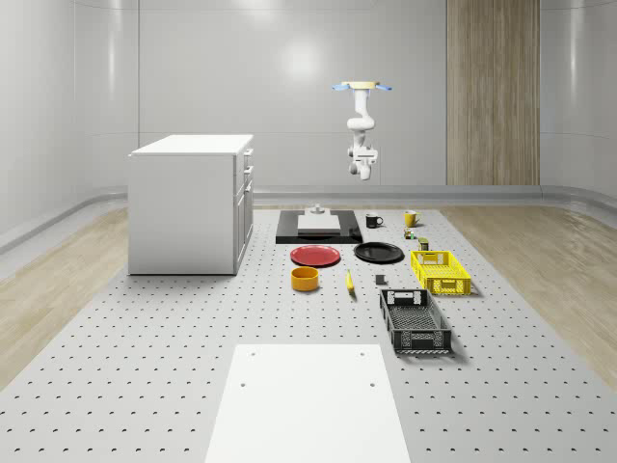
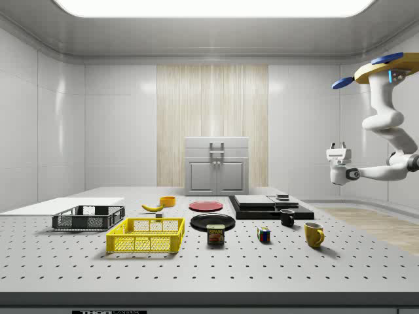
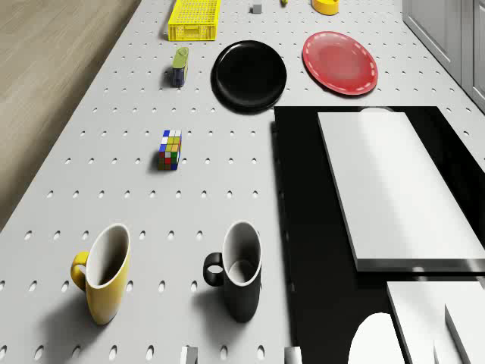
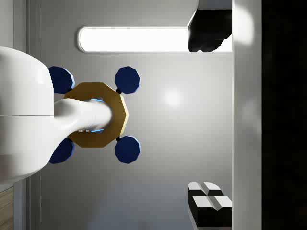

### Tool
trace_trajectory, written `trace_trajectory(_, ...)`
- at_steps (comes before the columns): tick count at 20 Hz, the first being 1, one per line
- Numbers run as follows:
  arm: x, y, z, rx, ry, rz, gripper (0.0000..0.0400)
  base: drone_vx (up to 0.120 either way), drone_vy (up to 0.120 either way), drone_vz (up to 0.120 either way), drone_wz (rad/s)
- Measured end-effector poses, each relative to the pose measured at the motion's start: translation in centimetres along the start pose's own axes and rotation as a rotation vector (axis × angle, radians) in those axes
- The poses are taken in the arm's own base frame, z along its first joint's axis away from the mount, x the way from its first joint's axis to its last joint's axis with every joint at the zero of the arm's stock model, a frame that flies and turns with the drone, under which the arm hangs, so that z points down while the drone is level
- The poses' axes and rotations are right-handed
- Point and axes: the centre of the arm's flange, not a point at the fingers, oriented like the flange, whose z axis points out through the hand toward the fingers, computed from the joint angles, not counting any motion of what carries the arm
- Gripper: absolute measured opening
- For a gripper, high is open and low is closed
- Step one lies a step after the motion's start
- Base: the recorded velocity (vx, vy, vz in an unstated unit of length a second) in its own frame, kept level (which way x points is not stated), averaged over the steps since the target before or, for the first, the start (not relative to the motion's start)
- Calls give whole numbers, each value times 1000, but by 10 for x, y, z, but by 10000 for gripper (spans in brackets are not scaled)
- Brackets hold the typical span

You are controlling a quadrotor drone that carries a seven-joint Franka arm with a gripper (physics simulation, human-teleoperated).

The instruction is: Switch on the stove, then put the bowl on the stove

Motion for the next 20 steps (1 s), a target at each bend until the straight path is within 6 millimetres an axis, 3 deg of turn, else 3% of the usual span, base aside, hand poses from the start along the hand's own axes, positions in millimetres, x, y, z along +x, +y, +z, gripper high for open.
trace_trajectory(8, -2, 2, -56, 4, 4, 0, 400, 0, 0, 0, 0)
trace_trajectory(13, -1, 1, -78, 7, 7, 0, 400, 0, -8, 0, 0)
trace_trajectory(20, 0, 0, -90, 11, 11, 0, 400, 0, -120, 0, 0)
